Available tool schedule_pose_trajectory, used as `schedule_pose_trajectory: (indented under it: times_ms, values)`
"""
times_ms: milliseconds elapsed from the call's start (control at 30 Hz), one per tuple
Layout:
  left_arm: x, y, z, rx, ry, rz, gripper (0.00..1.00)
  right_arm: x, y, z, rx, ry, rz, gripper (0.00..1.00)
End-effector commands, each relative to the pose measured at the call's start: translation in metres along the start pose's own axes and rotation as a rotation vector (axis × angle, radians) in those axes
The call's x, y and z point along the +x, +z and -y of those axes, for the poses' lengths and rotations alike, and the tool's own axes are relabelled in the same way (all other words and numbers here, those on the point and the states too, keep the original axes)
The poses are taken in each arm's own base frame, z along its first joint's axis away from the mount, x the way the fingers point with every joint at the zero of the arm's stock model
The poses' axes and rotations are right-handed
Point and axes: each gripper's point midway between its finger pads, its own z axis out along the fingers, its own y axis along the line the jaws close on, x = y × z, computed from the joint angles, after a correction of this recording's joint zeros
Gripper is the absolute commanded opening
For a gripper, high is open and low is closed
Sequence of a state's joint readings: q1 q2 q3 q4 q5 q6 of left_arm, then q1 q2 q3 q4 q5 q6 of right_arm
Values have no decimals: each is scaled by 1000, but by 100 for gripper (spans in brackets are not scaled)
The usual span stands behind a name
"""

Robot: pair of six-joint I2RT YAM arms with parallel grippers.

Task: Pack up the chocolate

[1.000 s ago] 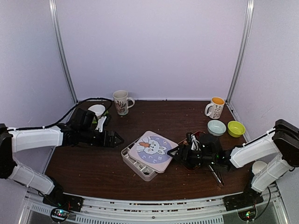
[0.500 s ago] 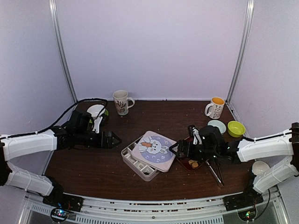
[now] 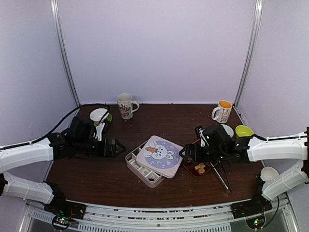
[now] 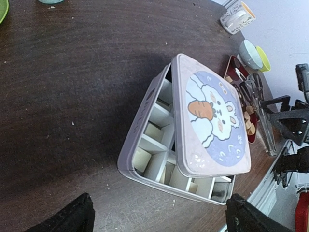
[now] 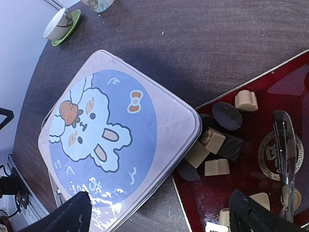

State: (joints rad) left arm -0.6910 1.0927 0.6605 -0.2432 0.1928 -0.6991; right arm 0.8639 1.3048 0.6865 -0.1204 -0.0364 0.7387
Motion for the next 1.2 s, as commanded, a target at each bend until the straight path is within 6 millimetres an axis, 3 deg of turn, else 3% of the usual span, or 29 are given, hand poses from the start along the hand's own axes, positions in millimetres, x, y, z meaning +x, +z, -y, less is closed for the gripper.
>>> schedule_pose_trajectory:
  times_ms: [0,133,333,567,833,1167]
  values:
    - [-3,4,-8,-70,66,-32,98,-7,-13,4,2,-8,49,100]
    - [-21,7,-14,-124,131,-32,98,11,-7,2,-37,70,-16,100]
    - [-40,26,-24,-39,82,-22,98,32,-1,-8,-142,230,-25,100]
    - [-51,52,-29,67,47,-50,98,35,3,-29,-186,279,-5,100]
    - [-47,80,-23,165,30,-104,98,37,26,-37,-168,304,-18,98]
    - [-30,104,-15,271,-22,-149,98,55,45,-77,-240,290,-100,92]
